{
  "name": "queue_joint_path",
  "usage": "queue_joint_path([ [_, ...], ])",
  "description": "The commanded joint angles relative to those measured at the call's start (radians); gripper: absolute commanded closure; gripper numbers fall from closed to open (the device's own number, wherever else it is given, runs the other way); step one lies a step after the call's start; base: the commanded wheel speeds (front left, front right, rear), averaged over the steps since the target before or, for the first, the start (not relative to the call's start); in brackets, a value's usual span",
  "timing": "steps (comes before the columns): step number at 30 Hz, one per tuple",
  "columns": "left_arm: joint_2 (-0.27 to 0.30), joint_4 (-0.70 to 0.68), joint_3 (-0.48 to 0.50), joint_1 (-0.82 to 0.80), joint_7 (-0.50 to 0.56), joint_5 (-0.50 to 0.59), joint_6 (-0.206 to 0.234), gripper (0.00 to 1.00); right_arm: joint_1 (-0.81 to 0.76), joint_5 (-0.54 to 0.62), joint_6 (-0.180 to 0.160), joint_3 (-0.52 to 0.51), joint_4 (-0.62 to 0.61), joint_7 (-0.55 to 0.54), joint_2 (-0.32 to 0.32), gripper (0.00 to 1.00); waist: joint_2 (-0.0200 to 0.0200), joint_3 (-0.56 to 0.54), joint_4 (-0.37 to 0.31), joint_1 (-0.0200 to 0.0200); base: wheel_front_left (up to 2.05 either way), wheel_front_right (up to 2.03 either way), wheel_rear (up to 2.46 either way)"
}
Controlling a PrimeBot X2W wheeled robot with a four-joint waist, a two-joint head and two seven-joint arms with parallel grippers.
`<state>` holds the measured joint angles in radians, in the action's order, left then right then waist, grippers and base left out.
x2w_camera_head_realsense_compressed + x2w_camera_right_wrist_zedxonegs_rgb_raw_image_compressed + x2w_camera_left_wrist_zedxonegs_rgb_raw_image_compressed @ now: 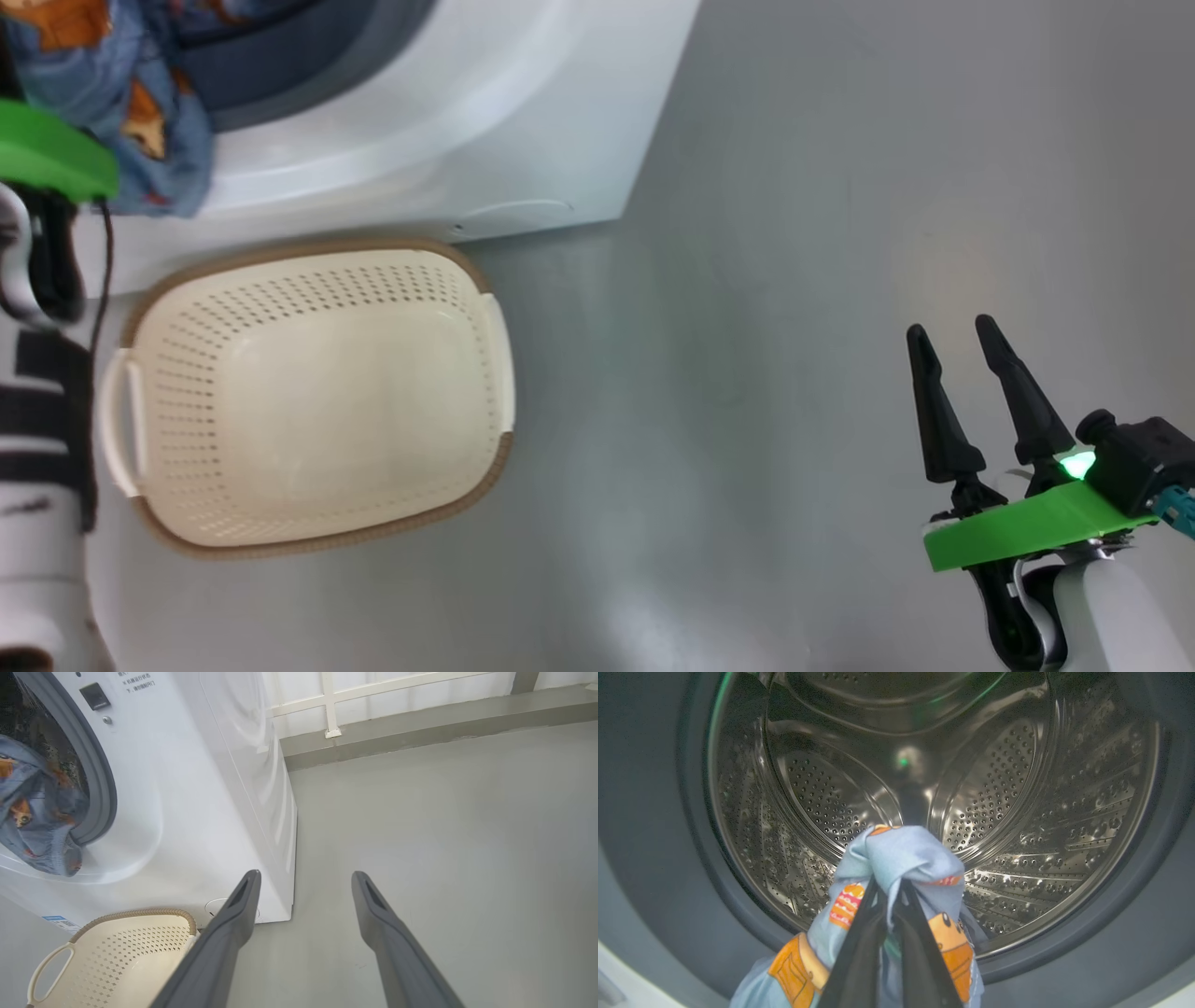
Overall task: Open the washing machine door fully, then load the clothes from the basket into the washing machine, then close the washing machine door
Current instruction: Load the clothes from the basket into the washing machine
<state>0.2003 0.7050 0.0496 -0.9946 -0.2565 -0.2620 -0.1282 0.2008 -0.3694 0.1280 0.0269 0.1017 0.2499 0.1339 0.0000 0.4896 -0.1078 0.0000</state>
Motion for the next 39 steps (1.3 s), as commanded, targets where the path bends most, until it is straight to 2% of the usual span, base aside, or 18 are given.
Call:
queue_joint_path([
  [1,0.059,0.023,0.008,-0.052,-0.005,0.007,-0.002,1.00,0.007,0.002,0.003,0.028,-0.024,0.012,0.002,0.00,0.0000,0.054,-0.053,0.0000,0.00,0.00,0.00],
  [7,0.100,0.196,-0.028,-0.198,-0.005,0.023,-0.002,1.00,0.034,-0.002,0.003,0.054,-0.020,0.012,-0.014,0.00,0.0000,0.088,-0.096,0.0000,0.00,0.00,0.00],
  [11,0.119,0.242,-0.048,-0.284,-0.005,0.035,-0.002,1.00,0.047,-0.007,0.003,0.068,-0.018,0.012,-0.021,0.00,0.0000,0.106,-0.118,0.0000,0.00,0.00,0.00],
  [17,0.134,0.143,-0.045,-0.375,-0.005,0.063,-0.001,1.00,0.059,-0.008,0.003,0.067,-0.021,0.012,-0.030,0.00,0.0000,0.131,-0.130,0.0000,0.00,0.00,0.00],
  [22,0.133,0.014,0.002,-0.365,-0.005,0.085,0.010,1.00,0.068,-0.009,0.003,0.070,-0.022,0.012,-0.036,0.00,0.0000,0.142,-0.136,0.0000,0.00,0.00,0.00],
  [23,0.132,0.008,0.008,-0.351,-0.005,0.090,0.010,0.93,0.070,-0.009,0.003,0.071,-0.022,0.012,-0.037,0.00,0.0000,0.142,-0.136,0.0000,0.00,0.00,0.00],
  [24,0.132,0.018,0.007,-0.337,-0.005,0.099,0.010,0.61,0.070,-0.009,0.003,0.072,-0.022,0.012,-0.038,0.00,0.0000,0.141,-0.136,0.0000,0.00,0.00,0.00],
  [25,0.133,0.027,0.007,-0.327,-0.005,0.106,0.009,0.04,0.070,-0.009,0.003,0.073,-0.022,0.012,-0.039,0.00,0.0000,0.141,-0.136,0.0000,0.00,0.00,0.00],
  [26,0.133,0.043,0.007,-0.319,-0.005,0.112,0.009,0.00,0.069,-0.009,0.003,0.074,-0.021,0.012,-0.039,0.00,0.0000,0.140,-0.136,0.0000,0.00,0.00,0.00],
  [39,0.113,0.140,0.031,-0.292,-0.005,0.129,0.007,0.00,0.074,-0.005,0.003,0.076,-0.022,0.012,-0.034,0.00,0.0000,0.140,-0.120,0.0000,0.00,0.00,0.00],
])
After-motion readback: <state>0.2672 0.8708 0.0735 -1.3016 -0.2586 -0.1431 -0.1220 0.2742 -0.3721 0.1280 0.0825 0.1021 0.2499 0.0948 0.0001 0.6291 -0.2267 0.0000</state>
